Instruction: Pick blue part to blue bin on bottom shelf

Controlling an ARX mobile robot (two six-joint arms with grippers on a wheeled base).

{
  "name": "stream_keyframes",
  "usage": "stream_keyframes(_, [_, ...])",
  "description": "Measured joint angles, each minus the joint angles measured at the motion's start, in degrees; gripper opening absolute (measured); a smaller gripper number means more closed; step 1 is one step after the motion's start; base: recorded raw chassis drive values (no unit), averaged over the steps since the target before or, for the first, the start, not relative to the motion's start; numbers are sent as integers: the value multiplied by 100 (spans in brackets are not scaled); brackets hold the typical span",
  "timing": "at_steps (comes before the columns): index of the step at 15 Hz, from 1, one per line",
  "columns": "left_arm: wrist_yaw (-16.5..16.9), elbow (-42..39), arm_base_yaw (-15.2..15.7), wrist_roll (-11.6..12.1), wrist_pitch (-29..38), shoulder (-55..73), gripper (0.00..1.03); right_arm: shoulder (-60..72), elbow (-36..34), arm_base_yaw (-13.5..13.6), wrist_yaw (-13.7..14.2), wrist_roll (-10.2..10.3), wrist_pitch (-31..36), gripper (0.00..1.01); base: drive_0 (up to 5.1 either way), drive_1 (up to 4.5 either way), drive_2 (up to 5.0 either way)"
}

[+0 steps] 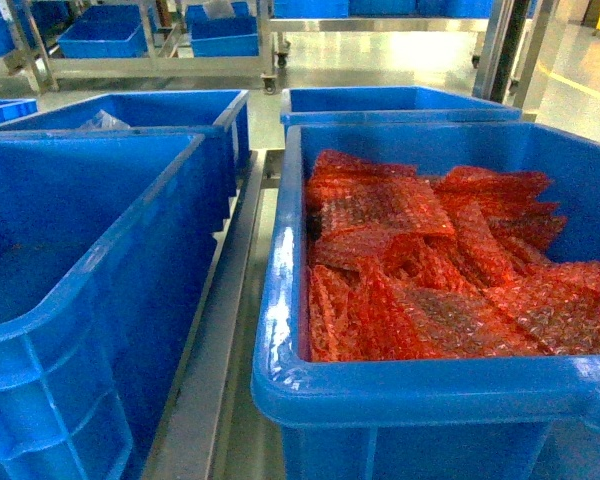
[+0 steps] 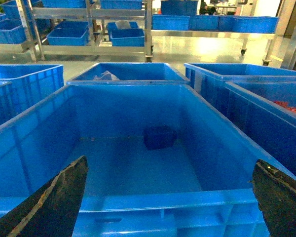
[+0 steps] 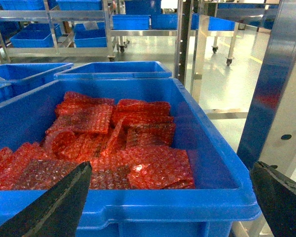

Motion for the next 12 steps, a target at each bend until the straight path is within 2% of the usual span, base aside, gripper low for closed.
stream_keyframes(12, [0, 0, 0, 0, 0, 0, 98, 0, 0, 0, 0, 0, 0, 98, 0, 0, 0])
